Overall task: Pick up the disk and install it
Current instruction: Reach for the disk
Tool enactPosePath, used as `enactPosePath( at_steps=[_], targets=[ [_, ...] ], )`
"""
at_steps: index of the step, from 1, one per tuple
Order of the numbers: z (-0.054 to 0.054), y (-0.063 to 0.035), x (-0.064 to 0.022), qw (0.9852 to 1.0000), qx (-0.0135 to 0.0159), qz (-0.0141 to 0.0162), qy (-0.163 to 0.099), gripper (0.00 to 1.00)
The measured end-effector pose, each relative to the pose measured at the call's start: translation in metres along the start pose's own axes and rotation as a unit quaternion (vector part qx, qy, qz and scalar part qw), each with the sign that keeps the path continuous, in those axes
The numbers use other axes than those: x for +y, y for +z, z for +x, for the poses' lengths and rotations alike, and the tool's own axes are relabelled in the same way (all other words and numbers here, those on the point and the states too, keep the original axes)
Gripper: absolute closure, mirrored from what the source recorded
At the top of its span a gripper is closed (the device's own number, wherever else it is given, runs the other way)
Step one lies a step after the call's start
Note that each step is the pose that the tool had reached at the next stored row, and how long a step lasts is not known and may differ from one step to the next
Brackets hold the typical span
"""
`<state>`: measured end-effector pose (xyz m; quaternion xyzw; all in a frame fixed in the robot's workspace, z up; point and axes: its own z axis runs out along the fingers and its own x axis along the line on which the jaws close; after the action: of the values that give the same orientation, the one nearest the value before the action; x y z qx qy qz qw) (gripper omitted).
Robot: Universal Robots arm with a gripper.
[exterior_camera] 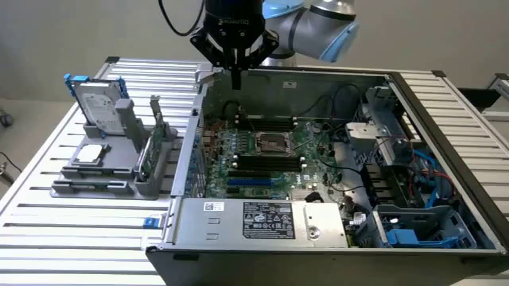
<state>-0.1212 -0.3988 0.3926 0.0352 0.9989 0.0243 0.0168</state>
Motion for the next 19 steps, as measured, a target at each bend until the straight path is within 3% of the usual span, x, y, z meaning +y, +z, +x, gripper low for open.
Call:
enactPosePath(
  at_steps=[10, 11, 19],
  targets=[
    [0.000, 0.0000, 0.0000, 1.0000, -0.0003, 0.0000, 0.000, 0.89],
    [0.000, 0.0000, 0.0000, 1.0000, 0.0007, 0.0001, 0.000, 0.89],
    [0.034, -0.0007, 0.0052, 1.0000, 0.0037, 0.0004, 0.000, 0.89]
  ],
)
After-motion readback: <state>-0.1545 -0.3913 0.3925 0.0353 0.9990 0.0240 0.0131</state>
